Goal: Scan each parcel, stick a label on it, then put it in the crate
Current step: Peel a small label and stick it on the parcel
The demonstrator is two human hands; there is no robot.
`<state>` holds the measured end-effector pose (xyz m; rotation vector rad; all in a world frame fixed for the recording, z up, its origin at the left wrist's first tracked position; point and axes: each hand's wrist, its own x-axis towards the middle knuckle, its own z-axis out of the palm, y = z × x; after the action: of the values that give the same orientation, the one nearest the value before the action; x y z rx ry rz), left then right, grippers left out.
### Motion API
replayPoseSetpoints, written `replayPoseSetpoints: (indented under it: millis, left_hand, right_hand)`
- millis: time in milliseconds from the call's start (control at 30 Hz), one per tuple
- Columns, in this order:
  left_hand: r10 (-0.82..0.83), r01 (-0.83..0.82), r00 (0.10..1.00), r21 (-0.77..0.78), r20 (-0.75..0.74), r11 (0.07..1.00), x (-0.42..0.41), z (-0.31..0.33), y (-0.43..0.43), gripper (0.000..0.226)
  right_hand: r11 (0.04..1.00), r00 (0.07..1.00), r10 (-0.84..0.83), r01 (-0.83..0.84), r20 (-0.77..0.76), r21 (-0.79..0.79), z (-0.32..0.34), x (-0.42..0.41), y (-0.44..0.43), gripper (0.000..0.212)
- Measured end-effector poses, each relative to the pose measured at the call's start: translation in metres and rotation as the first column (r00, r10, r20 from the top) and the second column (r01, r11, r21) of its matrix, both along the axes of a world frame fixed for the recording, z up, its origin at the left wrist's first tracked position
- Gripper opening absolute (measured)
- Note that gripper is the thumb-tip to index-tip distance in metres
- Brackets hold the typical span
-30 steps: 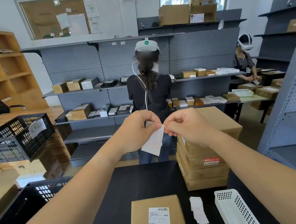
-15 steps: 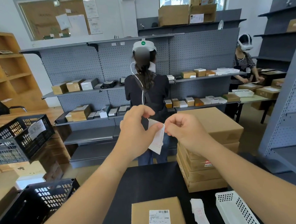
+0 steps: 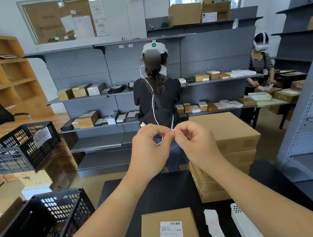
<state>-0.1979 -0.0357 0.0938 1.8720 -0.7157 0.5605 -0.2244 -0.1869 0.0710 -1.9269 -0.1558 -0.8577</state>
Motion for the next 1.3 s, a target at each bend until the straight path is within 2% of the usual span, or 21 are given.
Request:
replayPoseSetpoints:
  millis: [200,433,533,633,833,1000,1100,1300]
  left_hand:
    - [0.023,-0.024,1.000,0.042,0.018,0.999,-0.003,-0.001,-0.002,0.034]
    - [-0.035,0.031,0.995,-0.048,-0.095,0.998,-0.002,-0.005,-0.003,0.016]
    - [-0.036,0.032,0.994,-0.044,-0.104,0.999,0.000,-0.006,-0.002,0.019]
    - [-0.031,0.028,0.993,-0.029,-0.113,0.999,0.000,-0.005,-0.002,0.024]
    - [-0.064,0.057,0.987,-0.057,-0.146,0.997,-0.002,-0.006,-0.003,0.017]
    - [-0.043,0.039,0.989,-0.030,-0.143,0.999,0.000,-0.011,-0.014,0.013]
    - [-0.062,0.060,0.974,-0.013,-0.217,0.998,0.003,-0.020,-0.022,0.011]
    - [-0.147,0.136,0.892,-0.058,-0.427,0.989,0.006,-0.060,-0.054,0.012]
  right_hand:
    - [0.991,0.994,-0.022,0.035,0.106,-0.129,-0.003,0.001,-0.003,0.011]
    - [0.978,0.987,-0.045,0.074,0.152,-0.193,-0.004,0.001,-0.001,0.008]
    - [0.979,0.987,-0.039,0.069,0.154,-0.194,-0.004,0.001,0.000,0.008]
    - [0.986,0.988,-0.037,0.060,0.147,-0.155,-0.004,0.003,0.000,0.008]
    - [0.995,0.995,-0.060,0.066,0.083,-0.069,-0.006,0.003,0.001,0.016]
    - [0.998,0.998,-0.046,0.047,0.041,-0.037,-0.012,-0.003,-0.006,0.011]
    - [0.997,0.997,-0.073,0.074,-0.020,0.033,-0.023,-0.008,-0.015,0.015]
    - [0.946,0.952,-0.224,0.264,-0.207,0.188,-0.077,-0.034,-0.053,0.014]
